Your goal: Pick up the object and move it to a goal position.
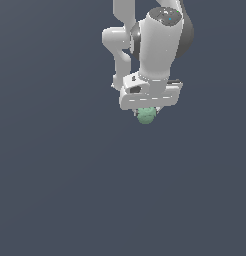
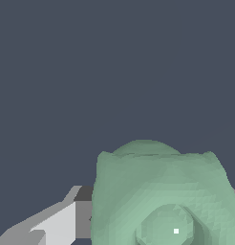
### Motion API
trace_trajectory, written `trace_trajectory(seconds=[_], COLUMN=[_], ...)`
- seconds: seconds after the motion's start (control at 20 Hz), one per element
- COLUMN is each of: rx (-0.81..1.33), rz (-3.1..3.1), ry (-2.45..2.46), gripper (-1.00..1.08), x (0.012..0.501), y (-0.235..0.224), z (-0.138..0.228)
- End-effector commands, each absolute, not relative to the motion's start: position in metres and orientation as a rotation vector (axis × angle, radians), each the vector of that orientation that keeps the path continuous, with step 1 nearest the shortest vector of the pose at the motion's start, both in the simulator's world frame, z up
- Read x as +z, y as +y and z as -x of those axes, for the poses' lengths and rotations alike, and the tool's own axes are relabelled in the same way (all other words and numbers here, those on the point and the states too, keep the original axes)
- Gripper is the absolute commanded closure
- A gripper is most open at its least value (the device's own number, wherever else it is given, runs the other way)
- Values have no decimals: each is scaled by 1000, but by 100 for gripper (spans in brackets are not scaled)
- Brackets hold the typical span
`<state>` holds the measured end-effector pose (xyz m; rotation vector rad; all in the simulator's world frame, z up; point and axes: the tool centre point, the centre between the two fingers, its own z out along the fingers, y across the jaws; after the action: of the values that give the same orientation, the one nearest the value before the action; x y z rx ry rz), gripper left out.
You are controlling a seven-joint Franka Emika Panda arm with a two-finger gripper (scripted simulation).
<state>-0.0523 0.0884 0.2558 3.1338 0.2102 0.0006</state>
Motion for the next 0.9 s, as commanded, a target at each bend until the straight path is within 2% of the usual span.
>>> trace_trajectory(seconds=[0.0,0.45,0.85], rx=[1,1,0], rz=[-3133,-3133,-3134], ry=[210,210,211], gripper=[108,108,108], x=[286,383,440], y=[93,107,116], z=[62,92,108])
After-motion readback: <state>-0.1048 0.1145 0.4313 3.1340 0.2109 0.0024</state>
